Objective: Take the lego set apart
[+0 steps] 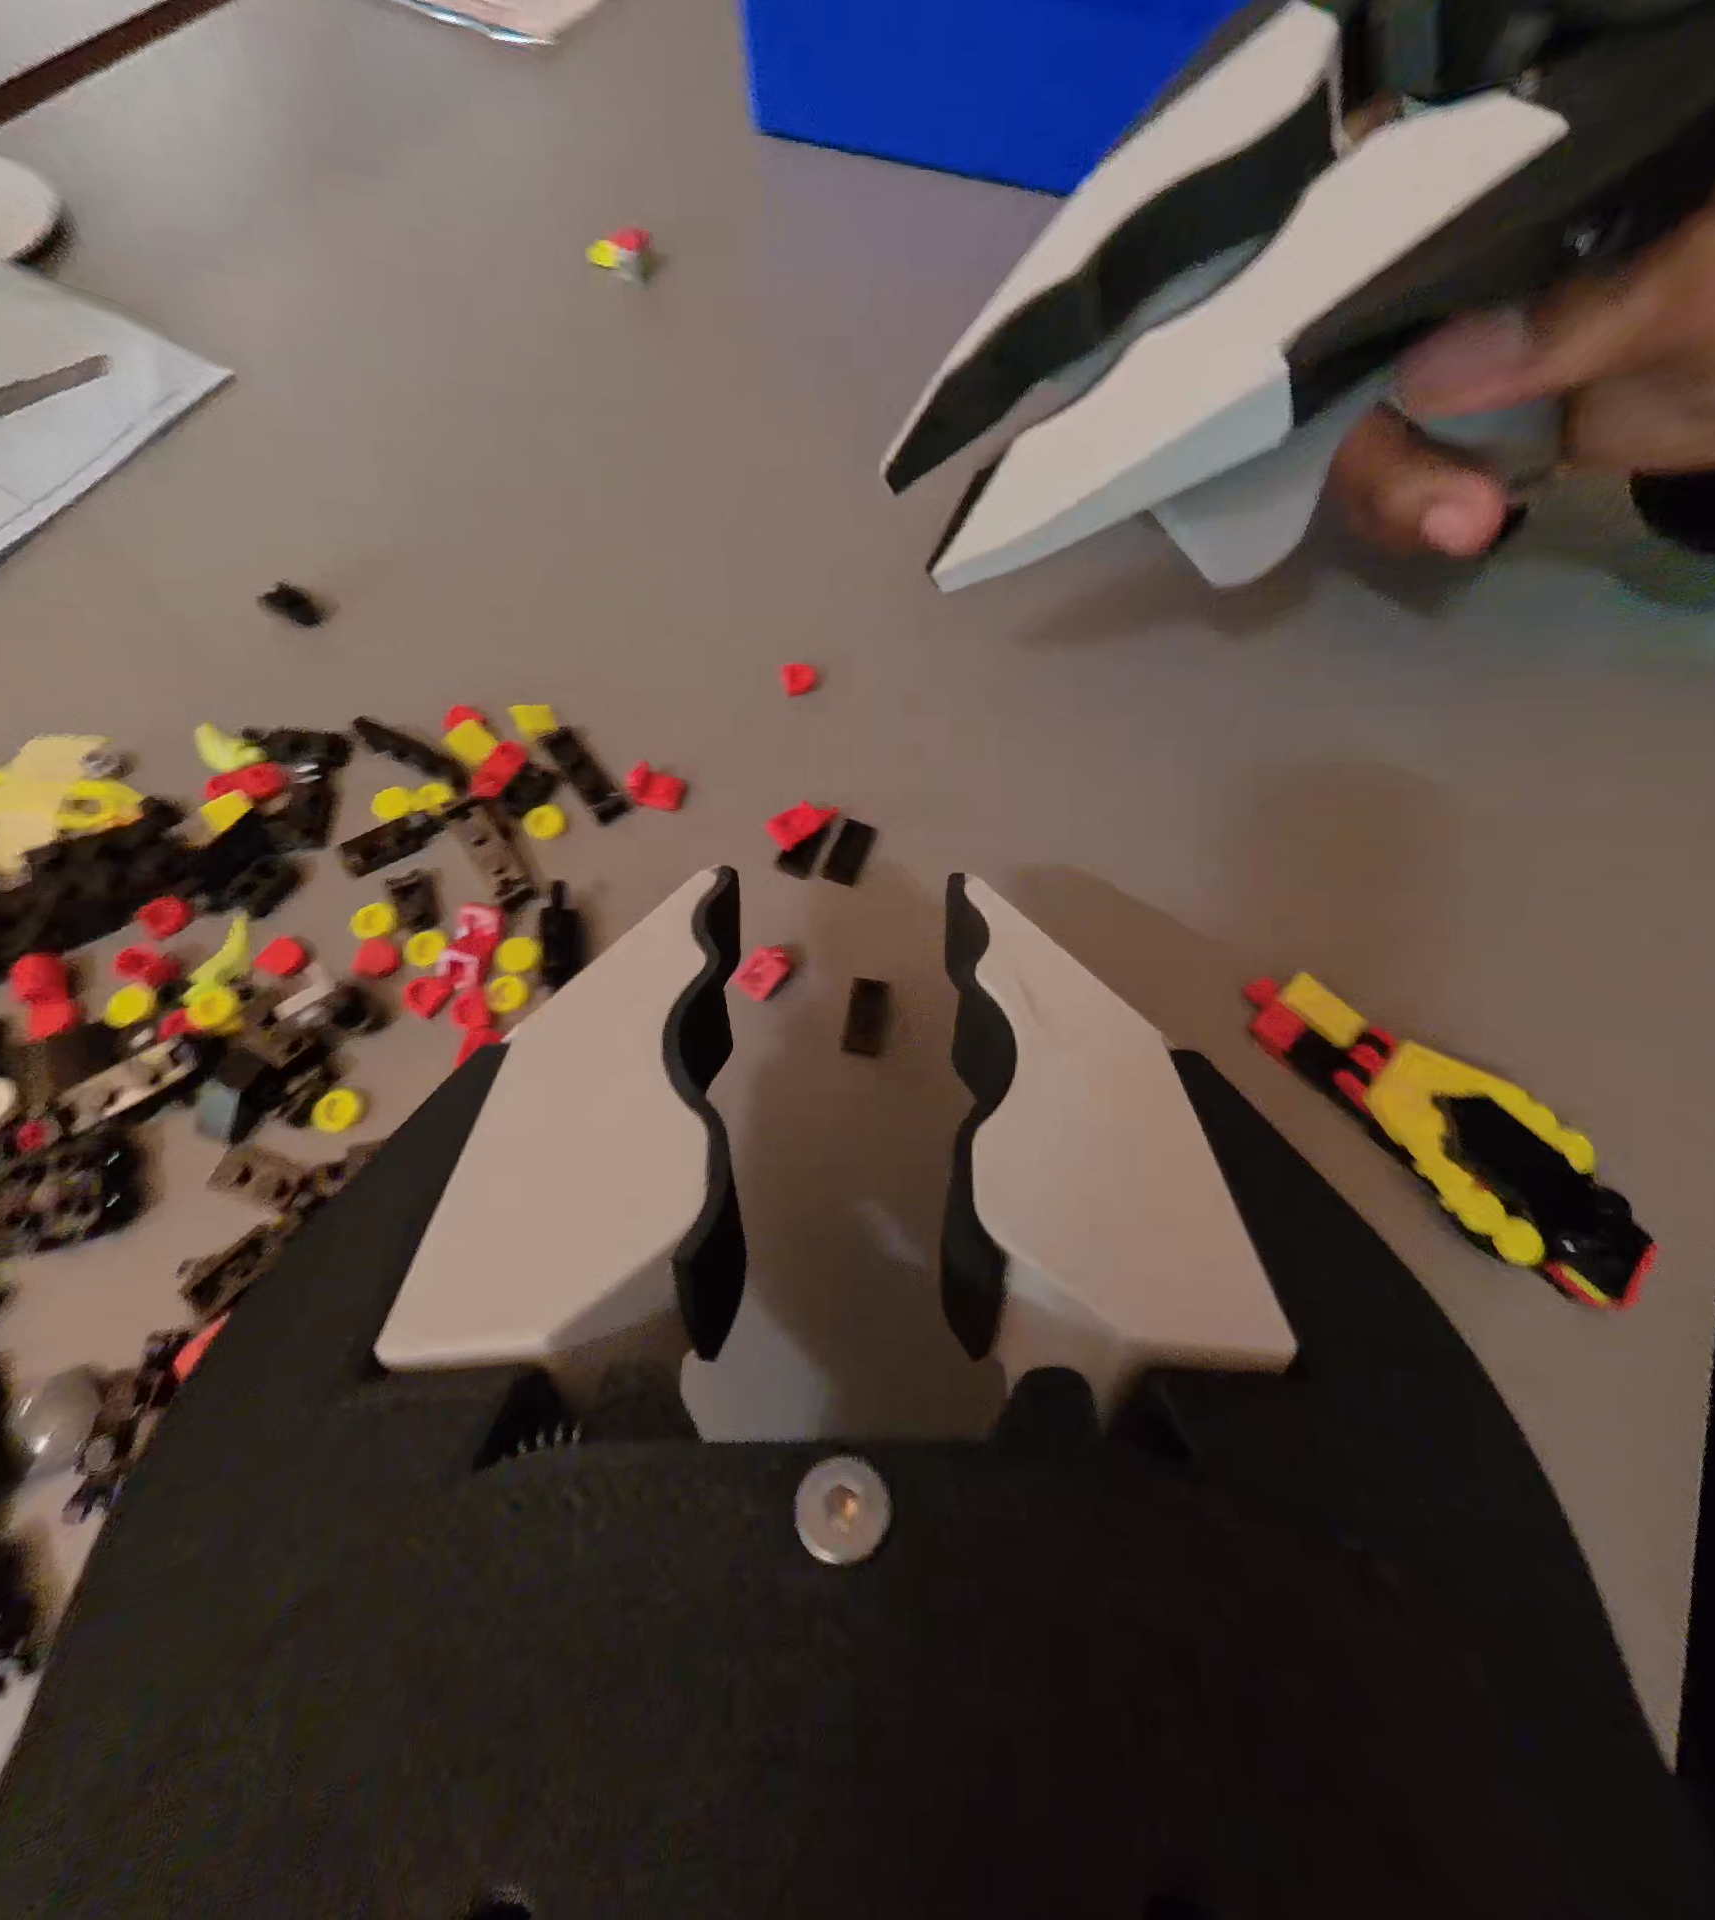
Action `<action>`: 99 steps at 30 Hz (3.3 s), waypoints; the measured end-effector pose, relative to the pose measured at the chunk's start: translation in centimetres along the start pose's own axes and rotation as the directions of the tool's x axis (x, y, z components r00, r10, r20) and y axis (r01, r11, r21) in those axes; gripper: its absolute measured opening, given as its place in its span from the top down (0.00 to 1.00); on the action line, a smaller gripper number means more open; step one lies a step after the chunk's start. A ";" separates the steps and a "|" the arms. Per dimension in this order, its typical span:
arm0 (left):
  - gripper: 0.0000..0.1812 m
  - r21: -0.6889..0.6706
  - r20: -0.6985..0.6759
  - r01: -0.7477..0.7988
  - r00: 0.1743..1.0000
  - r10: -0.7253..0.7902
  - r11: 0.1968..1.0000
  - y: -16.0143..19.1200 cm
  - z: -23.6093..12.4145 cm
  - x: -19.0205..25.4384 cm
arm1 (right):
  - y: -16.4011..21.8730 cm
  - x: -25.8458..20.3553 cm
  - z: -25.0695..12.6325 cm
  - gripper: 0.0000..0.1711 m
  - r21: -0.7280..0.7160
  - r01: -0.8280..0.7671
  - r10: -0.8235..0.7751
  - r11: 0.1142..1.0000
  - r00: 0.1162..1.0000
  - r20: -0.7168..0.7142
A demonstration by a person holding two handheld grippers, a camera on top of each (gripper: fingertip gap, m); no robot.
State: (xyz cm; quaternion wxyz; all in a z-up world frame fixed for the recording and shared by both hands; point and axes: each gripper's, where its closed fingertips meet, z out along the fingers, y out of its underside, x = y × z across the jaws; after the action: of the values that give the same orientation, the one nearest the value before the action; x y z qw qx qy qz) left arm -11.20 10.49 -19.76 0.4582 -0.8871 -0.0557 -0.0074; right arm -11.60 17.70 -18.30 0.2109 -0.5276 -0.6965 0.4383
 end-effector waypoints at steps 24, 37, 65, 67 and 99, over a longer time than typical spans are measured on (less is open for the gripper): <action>0.94 -0.087 0.165 0.105 0.982 -0.089 0.991 0.2 -0.5 -0.5 | 5.1 -2.0 -9.0 0.83 -0.004 0.130 -0.130 0.991 0.987 -0.093; 0.79 -0.188 -0.147 0.149 0.973 -0.177 0.971 2.7 -0.4 10.5 | 6.4 -2.5 -7.6 0.84 -0.082 0.204 -0.212 0.975 0.973 -0.096; 0.94 -0.254 0.193 -0.036 0.977 0.087 0.966 -11.9 20.5 -6.5 | 5.7 -0.1 -13.1 0.83 -0.030 0.265 -0.263 0.964 0.924 -0.279; 0.94 -0.231 0.178 -0.057 0.979 0.099 0.971 -11.8 19.3 -6.1 | 6.0 0.2 -13.1 0.83 -0.023 0.223 -0.221 0.975 0.939 -0.263; 0.96 0.335 -0.347 0.049 0.935 0.075 0.941 -5.4 -4.1 12.2 | 0.0 -10.7 -9.3 0.94 -0.023 -0.674 0.469 0.739 0.489 0.736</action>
State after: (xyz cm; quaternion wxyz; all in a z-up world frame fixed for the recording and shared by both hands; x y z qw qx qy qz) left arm 0.53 11.40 -12.25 0.6060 -0.7796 0.0333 -0.1545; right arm -0.79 11.45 -11.61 -0.1592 -0.4887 -0.4372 0.7380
